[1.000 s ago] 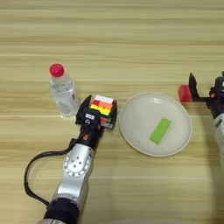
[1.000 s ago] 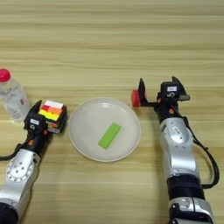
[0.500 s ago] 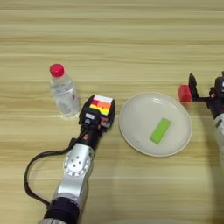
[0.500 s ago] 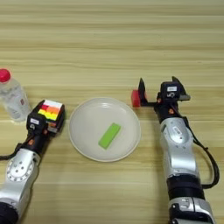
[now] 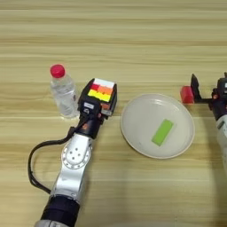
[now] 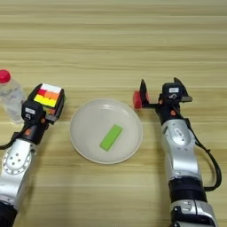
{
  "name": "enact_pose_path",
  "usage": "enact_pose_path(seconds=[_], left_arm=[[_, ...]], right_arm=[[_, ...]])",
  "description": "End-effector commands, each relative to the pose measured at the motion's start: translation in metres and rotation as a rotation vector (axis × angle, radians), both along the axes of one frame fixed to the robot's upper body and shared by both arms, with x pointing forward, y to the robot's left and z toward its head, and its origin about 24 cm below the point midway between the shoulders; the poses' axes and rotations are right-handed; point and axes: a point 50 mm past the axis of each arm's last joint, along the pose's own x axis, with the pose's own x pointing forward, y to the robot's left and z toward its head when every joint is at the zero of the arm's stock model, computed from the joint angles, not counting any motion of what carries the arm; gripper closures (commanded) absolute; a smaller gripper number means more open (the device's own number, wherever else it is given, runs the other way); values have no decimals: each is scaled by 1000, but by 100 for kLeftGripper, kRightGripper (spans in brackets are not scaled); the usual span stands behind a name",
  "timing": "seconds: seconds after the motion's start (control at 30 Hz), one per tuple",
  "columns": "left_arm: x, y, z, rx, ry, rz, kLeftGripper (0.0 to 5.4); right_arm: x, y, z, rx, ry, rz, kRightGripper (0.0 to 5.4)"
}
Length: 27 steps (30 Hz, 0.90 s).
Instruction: Move the objects on the table
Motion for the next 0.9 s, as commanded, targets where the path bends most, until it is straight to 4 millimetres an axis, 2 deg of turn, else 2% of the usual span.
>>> enact_pose_path(seconds=[0.03, 0.4, 0.9], left_arm=[[2, -21, 8, 11, -16, -85, 209], [1, -62, 1, 20, 35, -244, 209], [-5, -85, -9, 48, 69, -348, 209]], right_arm=[[1, 1, 2, 0, -10, 2, 0], [-1, 1, 0, 2, -8, -1, 0], [-2, 3, -1, 8, -7, -6, 0]])
